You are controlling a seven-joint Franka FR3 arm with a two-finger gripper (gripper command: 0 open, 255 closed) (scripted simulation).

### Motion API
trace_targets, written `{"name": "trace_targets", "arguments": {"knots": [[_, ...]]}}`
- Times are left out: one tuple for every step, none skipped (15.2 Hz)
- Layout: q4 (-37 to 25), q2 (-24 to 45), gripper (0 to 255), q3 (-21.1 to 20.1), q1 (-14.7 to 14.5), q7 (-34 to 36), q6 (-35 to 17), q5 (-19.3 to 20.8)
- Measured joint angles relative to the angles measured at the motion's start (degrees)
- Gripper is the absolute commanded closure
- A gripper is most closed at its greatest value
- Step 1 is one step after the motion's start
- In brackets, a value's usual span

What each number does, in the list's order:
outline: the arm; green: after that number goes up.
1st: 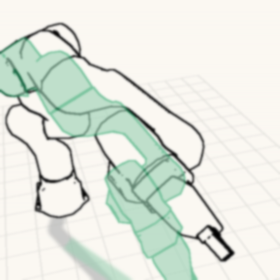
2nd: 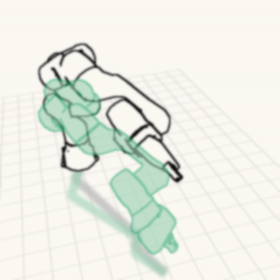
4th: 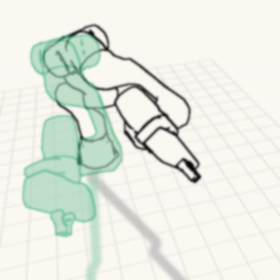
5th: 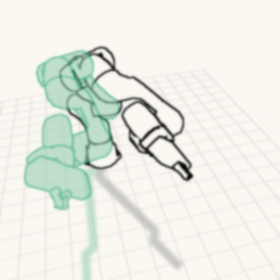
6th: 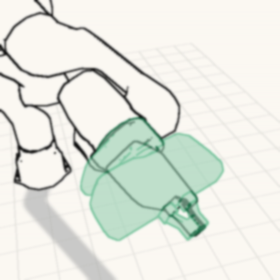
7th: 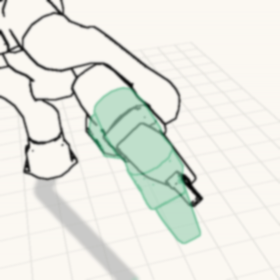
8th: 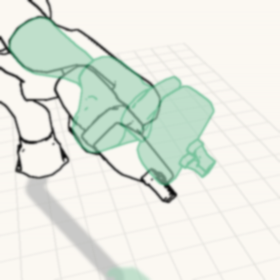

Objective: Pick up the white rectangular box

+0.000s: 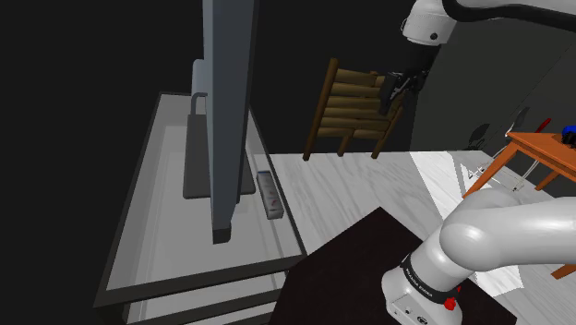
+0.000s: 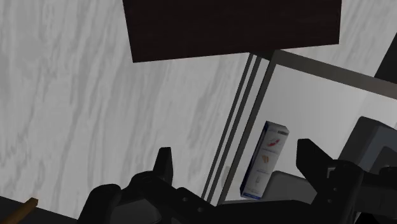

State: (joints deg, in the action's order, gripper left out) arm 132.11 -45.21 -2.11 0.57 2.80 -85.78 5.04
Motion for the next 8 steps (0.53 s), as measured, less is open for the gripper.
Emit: {"name": "trace_targets", "arguments": {"knots": [[0.0, 0.0, 0, 0.0, 0.0, 0.0, 0.0, 0.0], [0.57, 0.4, 0, 0.0, 0.0, 0.16, -0.94, -0.07], [0.99, 1.07, 0, -0.13, -0.03, 0.48, -2.02, -0.25], [2.04, 1.53, 0, -0.13, -0.04, 0.71, -3.53, -0.37], [3.11, 2.32, 0, -0.3, -0.09, 1.17, -5.35, -0.6], [4.36, 3.12, 0, -0.46, -0.15, 1.64, -7.38, -0.82], [5.02, 4.71, 0, -0.58, -0.16, 2.03, -9.61, -0.98], [6.33, 5.56, 0, -0.5, -0.11, 2.21, -11.8, -1.02]]}}
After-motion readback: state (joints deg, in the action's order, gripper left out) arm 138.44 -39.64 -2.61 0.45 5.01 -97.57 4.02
